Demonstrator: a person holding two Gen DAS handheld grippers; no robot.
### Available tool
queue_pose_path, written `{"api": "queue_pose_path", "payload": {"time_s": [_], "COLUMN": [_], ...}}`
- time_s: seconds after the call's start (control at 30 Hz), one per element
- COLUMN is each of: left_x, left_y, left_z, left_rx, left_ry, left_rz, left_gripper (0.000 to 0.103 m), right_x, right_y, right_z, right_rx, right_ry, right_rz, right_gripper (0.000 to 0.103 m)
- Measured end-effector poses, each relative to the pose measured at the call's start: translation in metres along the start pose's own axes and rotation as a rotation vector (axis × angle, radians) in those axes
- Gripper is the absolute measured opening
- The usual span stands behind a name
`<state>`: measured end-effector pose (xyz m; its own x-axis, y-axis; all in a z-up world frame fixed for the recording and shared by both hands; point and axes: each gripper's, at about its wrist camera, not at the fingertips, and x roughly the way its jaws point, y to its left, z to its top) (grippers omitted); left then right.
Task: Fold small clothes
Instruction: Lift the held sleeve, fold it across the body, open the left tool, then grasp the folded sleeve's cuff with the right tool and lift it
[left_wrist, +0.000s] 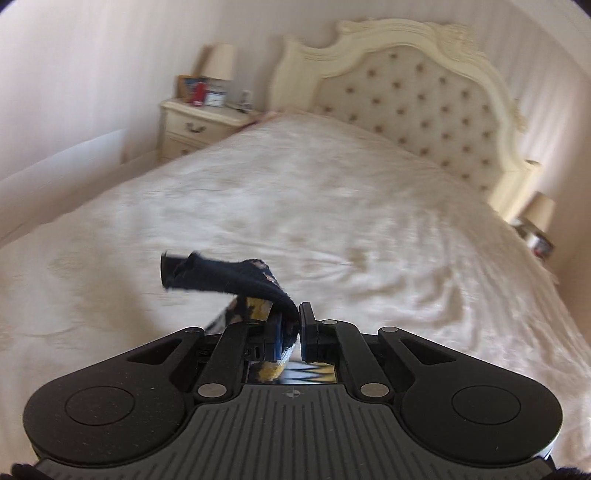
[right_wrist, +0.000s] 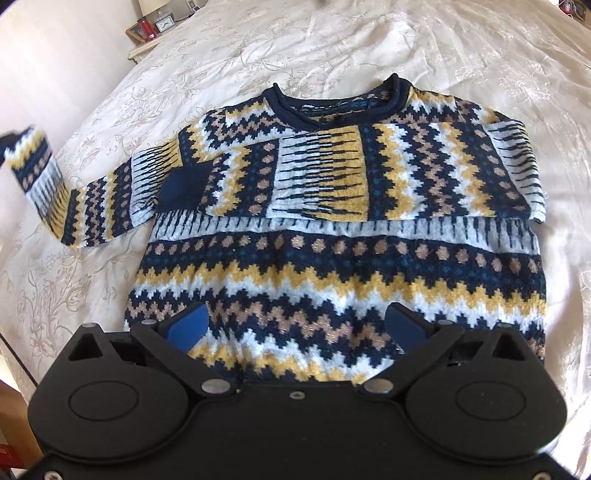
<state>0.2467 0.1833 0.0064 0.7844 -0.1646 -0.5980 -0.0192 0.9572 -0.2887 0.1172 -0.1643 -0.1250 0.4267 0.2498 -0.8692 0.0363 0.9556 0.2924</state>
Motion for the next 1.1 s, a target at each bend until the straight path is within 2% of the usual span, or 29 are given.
{"api": "queue_pose_path", "payload": {"time_s": [0.13,0.27,0.43,0.57,0.67,0.8,0.9,0.97,1.1], "left_x": [0.016,0.039,0.074,0.082,0.075,0.074,0.073,0.072,0.068], "left_y": [-0.063,-0.121,-0.18,-0.211,-0.222,-0.214,-0.194,-0.178,-0.145], "left_z": [-0.008,-0.03,-0.067,-0.097,-0.116,-0.139,-0.152,-0.157,-0.158], "left_rx": [0.051,0.098,0.159,0.219,0.284,0.334,0.356,0.366,0.322], "left_ry": [0.011,0.036,0.117,0.188,0.221,0.28,0.319,0.34,0.369], "left_rz": [-0.088,-0.16,-0.194,-0.207,-0.213,-0.166,-0.119,-0.085,-0.035], "left_gripper": [0.008,0.008,0.009,0.009,0.01,0.01,0.012,0.026,0.026], "right_x": [-0.011,-0.022,-0.033,-0.039,-0.042,-0.041,-0.036,-0.033,-0.025], "right_y": [-0.022,-0.051,-0.085,-0.104,-0.114,-0.12,-0.119,-0.116,-0.108], "right_z": [-0.003,-0.006,-0.009,-0.009,-0.008,-0.001,0.008,0.017,0.043], "right_rx": [0.016,0.057,0.101,0.118,0.133,0.151,0.15,0.152,0.161], "right_ry": [-0.008,-0.009,-0.01,-0.012,-0.017,-0.03,-0.046,-0.06,-0.09], "right_rz": [0.012,0.019,0.007,-0.006,-0.006,0.001,0.006,0.023,0.087], "right_gripper": [0.101,0.101,0.101,0.101,0.101,0.101,0.101,0.101,0.102]}}
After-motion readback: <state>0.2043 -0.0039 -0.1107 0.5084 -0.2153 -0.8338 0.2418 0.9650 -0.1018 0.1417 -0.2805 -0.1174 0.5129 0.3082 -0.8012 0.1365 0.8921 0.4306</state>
